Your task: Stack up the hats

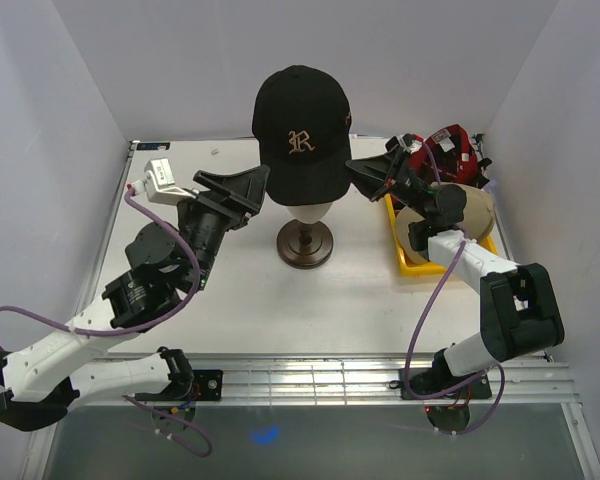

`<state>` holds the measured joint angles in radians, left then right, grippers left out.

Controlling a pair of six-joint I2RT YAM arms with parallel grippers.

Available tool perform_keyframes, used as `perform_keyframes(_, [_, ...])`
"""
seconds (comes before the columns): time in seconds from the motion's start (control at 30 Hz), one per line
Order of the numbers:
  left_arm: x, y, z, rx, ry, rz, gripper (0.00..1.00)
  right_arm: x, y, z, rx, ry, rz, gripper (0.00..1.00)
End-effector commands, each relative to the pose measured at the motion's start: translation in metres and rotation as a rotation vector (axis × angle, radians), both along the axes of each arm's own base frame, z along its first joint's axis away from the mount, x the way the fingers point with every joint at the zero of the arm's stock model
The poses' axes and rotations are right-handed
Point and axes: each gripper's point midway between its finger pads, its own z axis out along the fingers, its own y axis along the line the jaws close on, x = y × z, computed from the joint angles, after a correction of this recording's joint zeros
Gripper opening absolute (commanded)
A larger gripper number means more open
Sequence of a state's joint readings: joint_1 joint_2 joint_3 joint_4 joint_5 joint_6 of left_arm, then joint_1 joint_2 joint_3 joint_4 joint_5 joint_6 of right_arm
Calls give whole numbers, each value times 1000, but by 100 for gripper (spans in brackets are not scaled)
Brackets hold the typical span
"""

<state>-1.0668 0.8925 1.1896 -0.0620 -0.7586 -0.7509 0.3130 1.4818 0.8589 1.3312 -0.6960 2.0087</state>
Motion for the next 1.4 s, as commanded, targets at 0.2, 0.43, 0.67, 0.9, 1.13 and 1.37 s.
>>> perform_keyframes(0.2, [27,7,-30,83,111,-15,69,-36,-21,30,143,23,158,30])
perform_keyframes(0.43, [47,6,-33,119,146,-114,65,-35,-20,26,120,33,148,30])
perform_keyframes(0.67, [59,-5,-32,115,117,-191,65,-35,-22,14,95,49,114,28])
perform_keyframes(0.9, [71,-23,-10,160,88,-238,64,-36,-20,6,30,45,70,36])
perform_keyframes(1.13, [79,-29,-2,188,93,-245,64,-32,-17,-7,-52,53,33,41])
perform_keyframes(1.37, [82,-28,-12,191,116,-232,64,-31,-12,-33,-182,63,2,42])
